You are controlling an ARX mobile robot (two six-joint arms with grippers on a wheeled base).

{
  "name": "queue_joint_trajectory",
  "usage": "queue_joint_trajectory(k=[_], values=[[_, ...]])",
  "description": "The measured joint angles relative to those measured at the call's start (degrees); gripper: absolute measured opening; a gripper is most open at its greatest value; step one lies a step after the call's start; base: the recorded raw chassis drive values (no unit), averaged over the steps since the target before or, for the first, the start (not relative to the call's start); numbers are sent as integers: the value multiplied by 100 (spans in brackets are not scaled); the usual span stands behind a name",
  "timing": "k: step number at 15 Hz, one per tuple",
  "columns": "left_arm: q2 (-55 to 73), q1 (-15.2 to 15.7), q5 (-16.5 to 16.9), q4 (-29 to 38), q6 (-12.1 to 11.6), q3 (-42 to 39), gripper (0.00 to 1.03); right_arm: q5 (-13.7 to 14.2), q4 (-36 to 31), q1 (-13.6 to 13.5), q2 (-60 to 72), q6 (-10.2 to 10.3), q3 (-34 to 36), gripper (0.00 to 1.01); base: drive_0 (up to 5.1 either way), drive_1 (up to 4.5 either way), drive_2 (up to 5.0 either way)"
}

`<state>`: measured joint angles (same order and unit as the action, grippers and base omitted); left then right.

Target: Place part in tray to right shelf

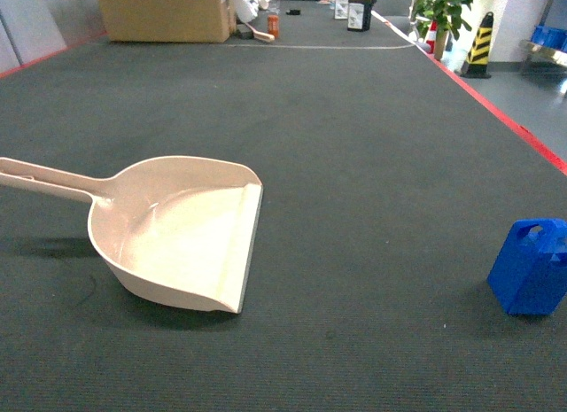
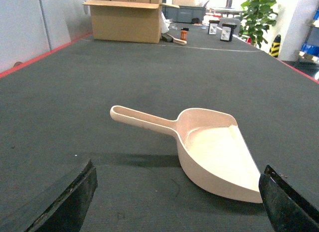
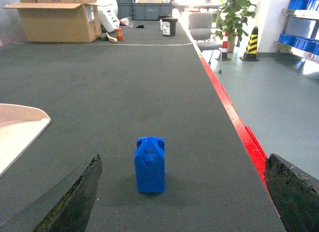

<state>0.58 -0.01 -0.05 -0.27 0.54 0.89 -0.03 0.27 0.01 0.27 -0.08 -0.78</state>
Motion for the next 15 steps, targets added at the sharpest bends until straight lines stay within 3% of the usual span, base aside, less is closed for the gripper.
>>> queue_joint_trajectory(k=[15], values=[[0, 0, 2, 0, 0, 0, 98, 0, 0, 0, 0, 0, 0, 98, 0, 0, 0]])
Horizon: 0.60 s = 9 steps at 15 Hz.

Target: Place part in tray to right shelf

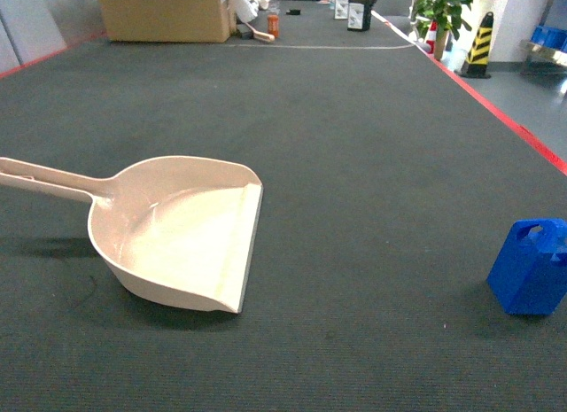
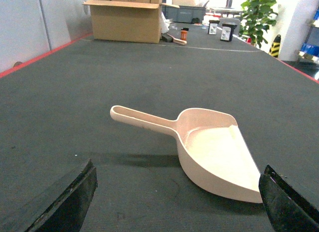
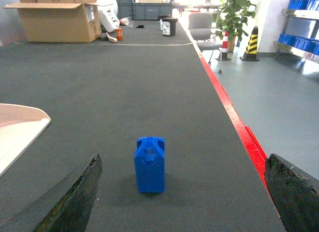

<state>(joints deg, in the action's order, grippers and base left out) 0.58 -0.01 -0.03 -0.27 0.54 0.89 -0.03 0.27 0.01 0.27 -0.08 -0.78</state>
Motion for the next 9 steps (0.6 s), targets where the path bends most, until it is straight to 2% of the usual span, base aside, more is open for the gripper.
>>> queue_joint_trajectory(k=[9], values=[[0, 0, -2, 0, 0, 0, 98, 0, 0, 0, 0, 0, 0, 98, 0, 0, 0]])
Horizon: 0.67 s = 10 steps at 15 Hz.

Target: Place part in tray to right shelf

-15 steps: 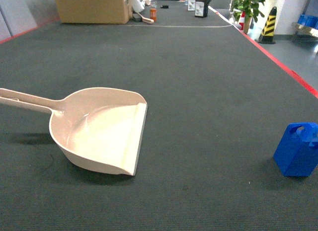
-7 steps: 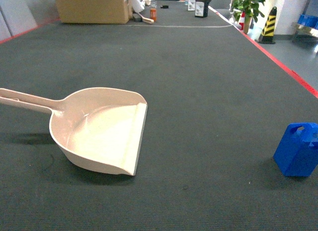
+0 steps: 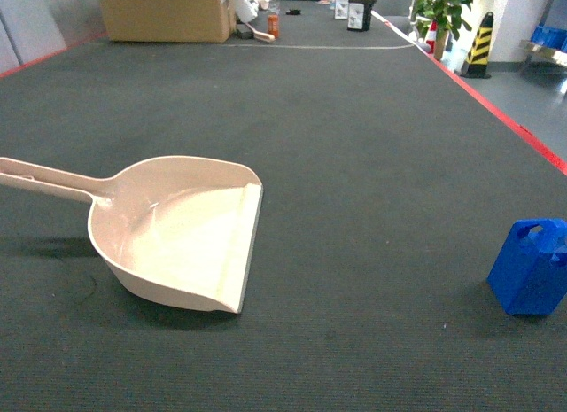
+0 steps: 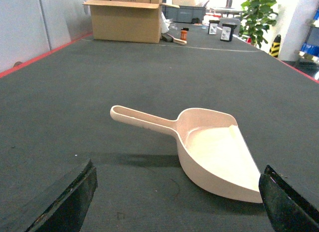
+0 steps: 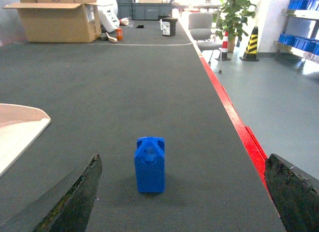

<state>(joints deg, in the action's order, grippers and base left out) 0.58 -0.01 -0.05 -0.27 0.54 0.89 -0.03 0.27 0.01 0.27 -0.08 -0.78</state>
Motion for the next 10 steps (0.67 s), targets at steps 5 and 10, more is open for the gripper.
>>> queue_joint_trajectory(k=[5, 10], values=[[0, 0, 0, 0, 0, 0, 98, 0, 0, 0, 0, 2, 0, 98, 0, 0, 0], [0, 0, 0, 0, 0, 0, 98, 0, 0, 0, 0, 0, 0, 98, 0, 0, 0]])
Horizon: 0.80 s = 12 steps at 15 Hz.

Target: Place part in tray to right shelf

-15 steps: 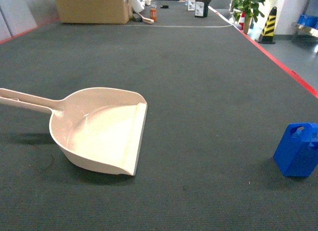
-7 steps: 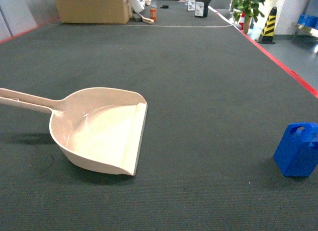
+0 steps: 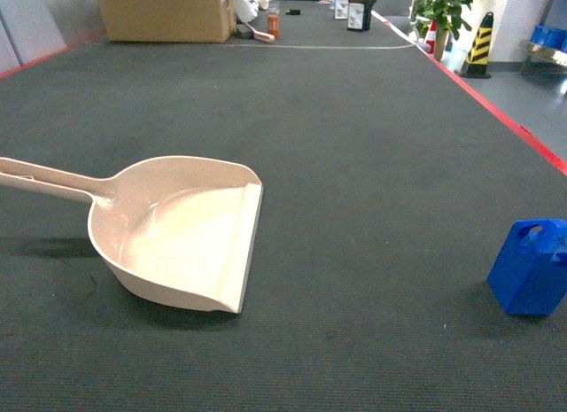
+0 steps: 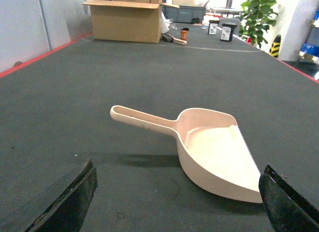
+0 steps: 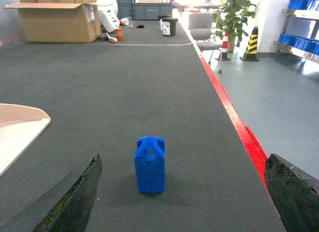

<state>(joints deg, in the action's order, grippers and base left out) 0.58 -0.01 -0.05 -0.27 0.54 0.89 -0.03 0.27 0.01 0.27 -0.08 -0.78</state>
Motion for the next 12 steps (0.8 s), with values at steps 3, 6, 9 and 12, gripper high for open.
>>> queue_joint_trajectory(k=[3, 6, 9, 12], values=[[0, 0, 0, 0, 0, 0, 98, 0, 0, 0, 0, 2, 0, 98, 0, 0, 0], [0, 0, 0, 0, 0, 0, 98, 0, 0, 0, 0, 0, 0, 98, 0, 0, 0], [0, 0, 0, 0, 0, 0, 98, 0, 0, 0, 0, 0, 0, 98, 0, 0, 0], [0, 0, 0, 0, 0, 0, 98, 0, 0, 0, 0, 0, 0, 98, 0, 0, 0]])
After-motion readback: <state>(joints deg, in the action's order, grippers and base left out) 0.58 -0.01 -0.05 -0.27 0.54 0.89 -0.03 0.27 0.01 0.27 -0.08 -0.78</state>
